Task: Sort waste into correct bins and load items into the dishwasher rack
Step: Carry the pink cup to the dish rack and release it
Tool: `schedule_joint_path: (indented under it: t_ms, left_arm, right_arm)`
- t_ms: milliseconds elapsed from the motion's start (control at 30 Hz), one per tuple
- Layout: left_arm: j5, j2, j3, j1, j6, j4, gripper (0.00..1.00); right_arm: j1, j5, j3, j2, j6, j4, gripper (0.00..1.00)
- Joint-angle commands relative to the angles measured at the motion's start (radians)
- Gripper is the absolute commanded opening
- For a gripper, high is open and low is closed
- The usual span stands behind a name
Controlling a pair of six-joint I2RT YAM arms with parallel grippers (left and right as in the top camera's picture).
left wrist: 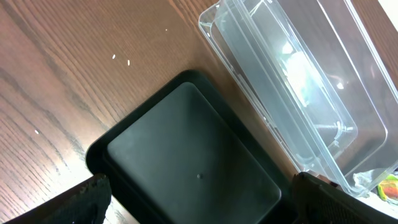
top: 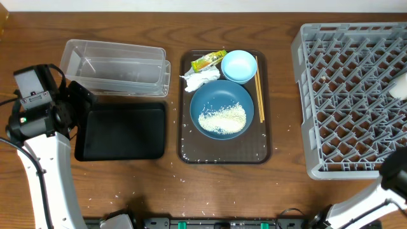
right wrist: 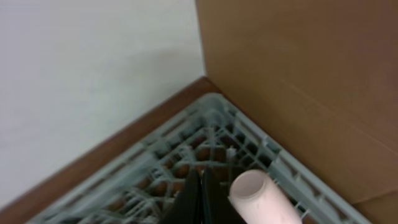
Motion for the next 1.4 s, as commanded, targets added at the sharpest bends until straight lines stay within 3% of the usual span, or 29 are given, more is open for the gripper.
schedule_joint_path:
  t_ms: [0, 367, 800, 1100, 1233, 1300, 1333, 1367]
  left_arm:
    - [-0.008, 0.004, 0.021, 0.003, -0.001, -0.003, 0.95]
    - [-0.008, 0.004, 0.021, 0.003, -0.001, -0.003, 0.95]
    - [-0.008, 0.004, 0.021, 0.003, -0.001, -0.003, 0.95]
    - [-0.008, 0.004, 0.021, 0.003, -0.001, -0.003, 0.95]
    - [-0.008, 0.004, 0.021, 0.003, -0.001, -0.003, 0.95]
    - [-0.008, 0.004, 0.021, 0.003, -0.001, -0.003, 0.96]
    - [-0.008, 0.004, 0.021, 0.003, -0.001, -0.003, 0.95]
    - [-0.008, 0.004, 0.021, 0.003, -0.001, -0.003, 0.95]
  right_arm:
    - [0.016, 0.175, 0.0, 0.086, -0.064, 0.04, 0.01]
    - [-0.002, 0.192, 0.0, 0.268, -0.064, 0.094, 0.01]
    - [-0.054, 0.296, -0.001, 0.278, -0.064, -0.045, 0.01]
    - [-0.082, 0.296, 0.0, 0.183, -0.059, -0.148, 0.01]
    - [-0.072, 0.151, 0.0, 0.066, -0.052, -0.177, 0.02]
    - [-0.068, -0.023, 0.0, -0.002, -0.052, -0.187, 0.08]
    - [-0.067, -0.115, 0.0, -0.029, -0.052, -0.19, 0.25]
    - [-0.066, -0.227, 0.0, -0.056, -0.051, -0.194, 0.59]
